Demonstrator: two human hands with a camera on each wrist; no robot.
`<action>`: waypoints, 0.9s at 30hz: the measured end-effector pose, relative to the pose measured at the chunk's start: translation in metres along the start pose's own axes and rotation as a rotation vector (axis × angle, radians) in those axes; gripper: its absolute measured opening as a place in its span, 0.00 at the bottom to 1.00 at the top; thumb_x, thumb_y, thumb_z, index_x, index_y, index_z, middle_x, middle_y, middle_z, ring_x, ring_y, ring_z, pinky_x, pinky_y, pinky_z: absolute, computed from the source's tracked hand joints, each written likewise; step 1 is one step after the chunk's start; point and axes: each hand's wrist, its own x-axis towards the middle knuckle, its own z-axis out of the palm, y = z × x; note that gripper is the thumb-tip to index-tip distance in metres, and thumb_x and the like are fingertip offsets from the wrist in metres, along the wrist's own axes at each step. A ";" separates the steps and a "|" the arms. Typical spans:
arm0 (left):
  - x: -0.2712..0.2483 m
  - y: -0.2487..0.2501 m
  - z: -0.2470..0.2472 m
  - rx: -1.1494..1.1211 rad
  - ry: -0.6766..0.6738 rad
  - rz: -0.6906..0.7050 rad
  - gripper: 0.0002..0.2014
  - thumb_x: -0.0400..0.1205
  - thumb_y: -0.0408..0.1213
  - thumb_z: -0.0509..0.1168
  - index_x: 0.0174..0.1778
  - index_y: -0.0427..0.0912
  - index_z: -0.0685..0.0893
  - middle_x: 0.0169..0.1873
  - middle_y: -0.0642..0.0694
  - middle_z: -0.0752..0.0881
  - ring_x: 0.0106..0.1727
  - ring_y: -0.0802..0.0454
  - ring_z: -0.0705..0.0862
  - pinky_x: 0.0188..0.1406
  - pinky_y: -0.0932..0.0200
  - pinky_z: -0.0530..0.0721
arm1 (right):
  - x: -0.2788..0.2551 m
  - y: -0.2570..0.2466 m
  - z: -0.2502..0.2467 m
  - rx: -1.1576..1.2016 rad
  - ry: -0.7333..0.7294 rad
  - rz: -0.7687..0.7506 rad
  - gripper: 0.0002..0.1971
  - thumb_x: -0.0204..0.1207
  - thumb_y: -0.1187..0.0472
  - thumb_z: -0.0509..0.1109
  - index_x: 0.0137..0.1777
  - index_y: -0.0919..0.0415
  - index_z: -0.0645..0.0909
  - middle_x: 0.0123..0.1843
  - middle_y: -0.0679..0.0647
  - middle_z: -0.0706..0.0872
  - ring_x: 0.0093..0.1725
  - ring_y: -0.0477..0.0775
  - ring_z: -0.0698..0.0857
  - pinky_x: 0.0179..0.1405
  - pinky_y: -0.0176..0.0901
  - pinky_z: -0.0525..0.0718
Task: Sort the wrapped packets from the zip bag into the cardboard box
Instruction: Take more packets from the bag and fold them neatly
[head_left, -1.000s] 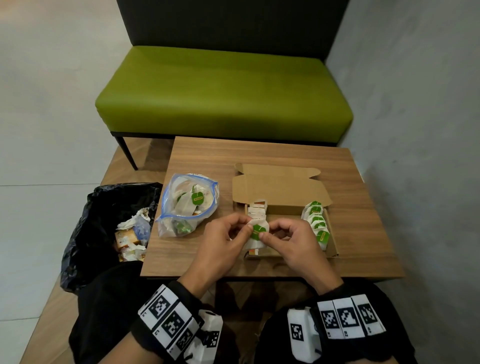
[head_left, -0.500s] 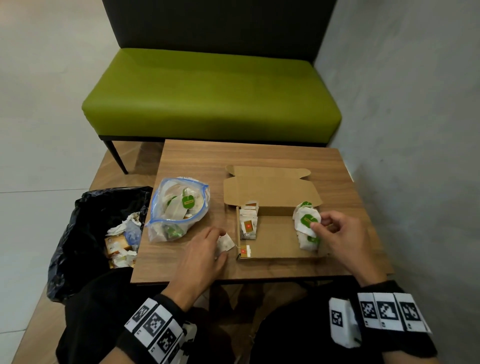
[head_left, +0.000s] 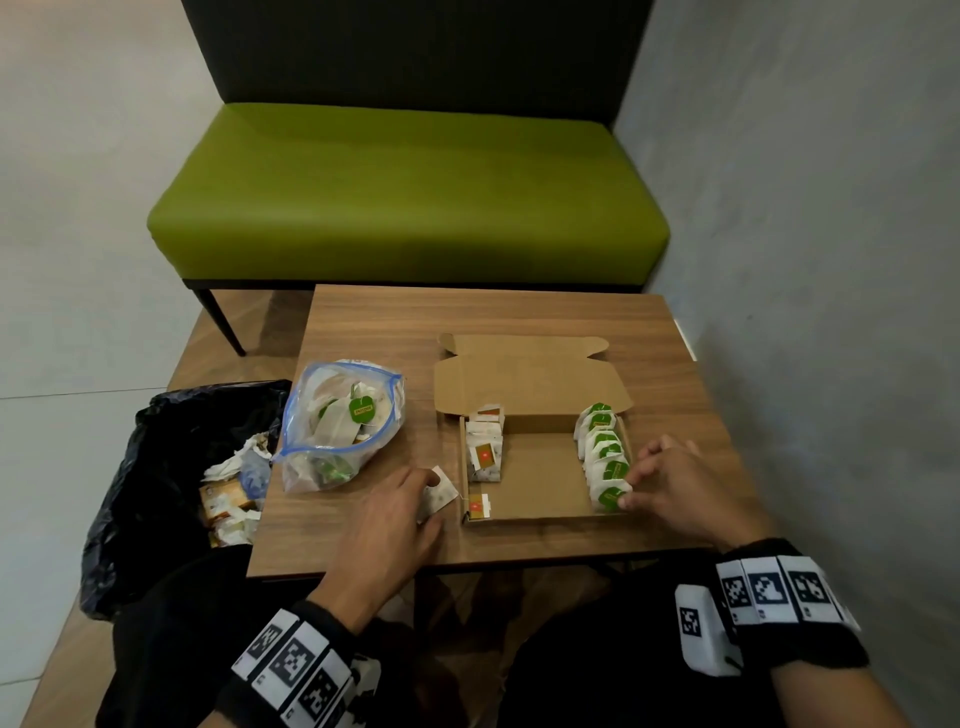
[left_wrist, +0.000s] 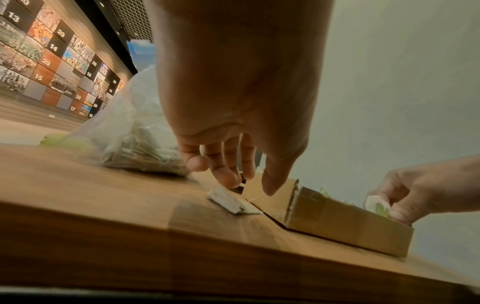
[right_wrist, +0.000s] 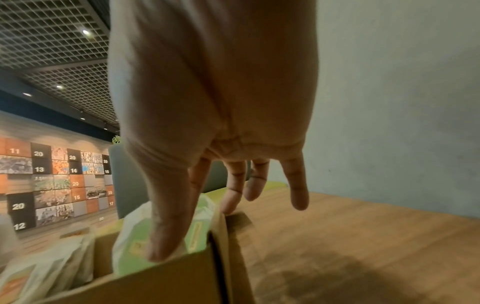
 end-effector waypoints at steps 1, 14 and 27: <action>0.000 -0.001 0.000 -0.002 -0.002 -0.004 0.21 0.81 0.45 0.69 0.70 0.52 0.77 0.66 0.54 0.81 0.61 0.58 0.82 0.59 0.63 0.80 | 0.001 -0.001 0.002 -0.023 0.015 0.020 0.09 0.67 0.52 0.82 0.42 0.44 0.85 0.55 0.43 0.74 0.64 0.47 0.66 0.72 0.53 0.68; -0.001 -0.004 0.000 0.071 0.025 -0.053 0.17 0.82 0.44 0.68 0.67 0.50 0.79 0.58 0.52 0.80 0.53 0.55 0.84 0.51 0.56 0.85 | 0.000 -0.012 0.019 -0.122 0.232 0.043 0.19 0.70 0.50 0.81 0.60 0.51 0.86 0.61 0.50 0.76 0.63 0.50 0.73 0.54 0.44 0.77; 0.007 -0.002 0.012 0.105 -0.008 -0.182 0.23 0.83 0.49 0.66 0.72 0.46 0.71 0.66 0.48 0.74 0.58 0.49 0.84 0.52 0.53 0.84 | -0.010 -0.026 0.007 0.058 0.374 -0.063 0.20 0.72 0.52 0.80 0.62 0.53 0.84 0.55 0.46 0.74 0.59 0.52 0.80 0.51 0.47 0.83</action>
